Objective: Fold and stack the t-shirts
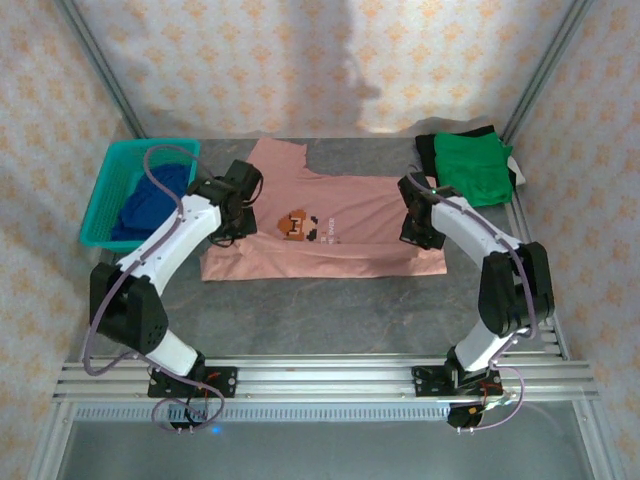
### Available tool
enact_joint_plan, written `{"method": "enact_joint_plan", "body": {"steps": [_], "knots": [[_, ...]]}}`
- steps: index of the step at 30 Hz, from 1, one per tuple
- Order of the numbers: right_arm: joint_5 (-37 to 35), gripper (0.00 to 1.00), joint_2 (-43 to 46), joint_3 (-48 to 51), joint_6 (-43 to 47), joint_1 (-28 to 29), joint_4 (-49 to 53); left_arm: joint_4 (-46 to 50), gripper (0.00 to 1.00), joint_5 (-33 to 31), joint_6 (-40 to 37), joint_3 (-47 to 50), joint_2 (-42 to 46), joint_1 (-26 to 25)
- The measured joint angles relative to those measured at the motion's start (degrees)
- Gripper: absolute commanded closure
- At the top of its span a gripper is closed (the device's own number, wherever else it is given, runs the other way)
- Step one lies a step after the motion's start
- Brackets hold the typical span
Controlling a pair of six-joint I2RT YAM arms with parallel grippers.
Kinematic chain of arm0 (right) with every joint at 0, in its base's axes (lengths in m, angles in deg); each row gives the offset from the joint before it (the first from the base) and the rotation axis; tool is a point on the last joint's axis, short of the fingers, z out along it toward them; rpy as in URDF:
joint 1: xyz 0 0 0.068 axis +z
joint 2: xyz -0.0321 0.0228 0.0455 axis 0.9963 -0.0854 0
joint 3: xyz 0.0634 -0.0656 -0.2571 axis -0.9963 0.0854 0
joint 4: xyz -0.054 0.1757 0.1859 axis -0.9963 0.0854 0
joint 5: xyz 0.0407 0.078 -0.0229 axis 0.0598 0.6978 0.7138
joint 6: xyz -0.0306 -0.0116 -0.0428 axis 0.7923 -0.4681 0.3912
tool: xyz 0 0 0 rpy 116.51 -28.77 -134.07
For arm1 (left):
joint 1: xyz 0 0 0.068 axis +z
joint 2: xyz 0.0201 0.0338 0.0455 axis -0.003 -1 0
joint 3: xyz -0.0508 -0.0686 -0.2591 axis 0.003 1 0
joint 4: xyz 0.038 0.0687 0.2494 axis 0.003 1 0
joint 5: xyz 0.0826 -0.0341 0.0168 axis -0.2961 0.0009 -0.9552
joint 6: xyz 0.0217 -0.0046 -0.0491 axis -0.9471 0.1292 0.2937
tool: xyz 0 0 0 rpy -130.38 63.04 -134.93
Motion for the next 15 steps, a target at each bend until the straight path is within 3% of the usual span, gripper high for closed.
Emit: {"method": "enact_joint_plan", "body": {"steps": [9, 10, 12, 15], "knots": [[-2.23, 0.88, -6.03, -1.46, 0.00, -0.59, 0.04, -0.22, 1.00, -0.04, -4.61, -11.19, -12.81, 0.42], [-2.51, 0.86, -6.71, -1.77, 0.11, -0.61, 0.02, -0.22, 0.94, -0.04, -4.96, -12.46, -14.60, 0.42], [-3.15, 0.81, -7.65, -2.58, 0.33, -0.72, 0.26, -0.17, 0.70, -0.07, -5.55, -14.16, -17.22, 0.57], [-4.50, 0.67, -9.14, -5.22, 0.74, -0.81, 1.31, 0.09, 0.49, -0.24, -6.67, -16.79, -20.92, 1.27]]}}
